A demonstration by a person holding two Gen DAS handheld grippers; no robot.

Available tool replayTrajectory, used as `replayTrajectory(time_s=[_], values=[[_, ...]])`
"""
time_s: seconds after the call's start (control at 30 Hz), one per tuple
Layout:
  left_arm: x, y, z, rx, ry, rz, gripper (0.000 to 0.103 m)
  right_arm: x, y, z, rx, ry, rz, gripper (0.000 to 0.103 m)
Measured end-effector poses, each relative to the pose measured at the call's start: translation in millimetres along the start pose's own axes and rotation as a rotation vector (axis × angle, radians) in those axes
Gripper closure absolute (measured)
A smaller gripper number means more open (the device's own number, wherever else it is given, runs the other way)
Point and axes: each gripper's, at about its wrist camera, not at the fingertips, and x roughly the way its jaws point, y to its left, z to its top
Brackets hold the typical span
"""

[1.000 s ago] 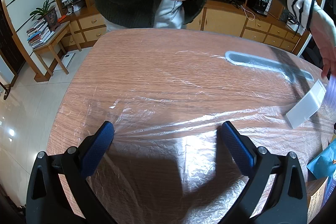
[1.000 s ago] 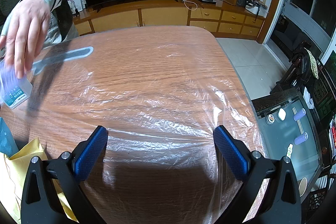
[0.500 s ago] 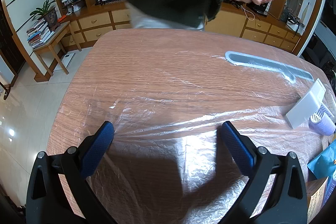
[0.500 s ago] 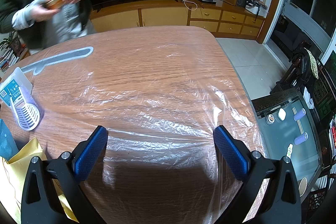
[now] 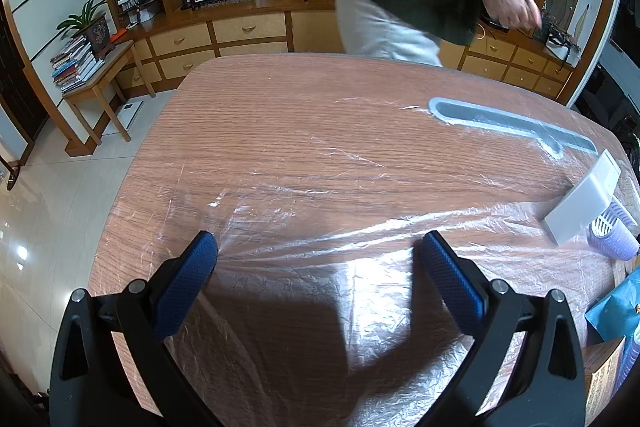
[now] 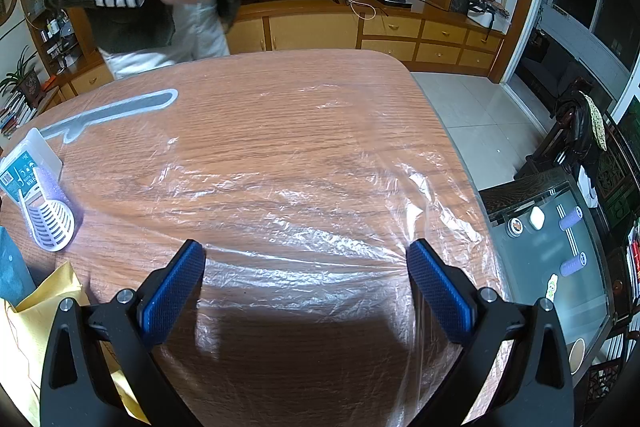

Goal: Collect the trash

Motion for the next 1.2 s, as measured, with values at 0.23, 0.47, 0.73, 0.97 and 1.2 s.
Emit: replayTrajectory(time_s=[0.23, 0.47, 0.73, 0.97, 1.2], values=[[-4.1, -3.8, -3.9, 0.014, 0.001, -0.011, 0.001, -6.3, -2.6, -7.4, 0.014, -0.001, -0.010, 0.004], [-3.3, -2.0, -2.4, 0.017, 0.001, -0.011, 0.001, -8.5, -0.3, -7.8, 0.017, 0.000, -0.011, 0.004], [-3.1, -1.6, -2.4, 0.017, 0.000, -0.011, 0.001, -7.4, -0.8, -5.5, 0.018, 0.000, -0.011, 0.004], [-3.1, -1.7, -2.4, 0.017, 0.000, -0.011, 0.001, -7.4, -0.8, -5.5, 0.018, 0.000, -0.011, 0.004], [-2.7, -0.7, -2.2, 0.017, 0.001, -0.011, 0.001, -7.4, -0.7, -5.5, 0.018, 0.000, -0.011, 0.004]])
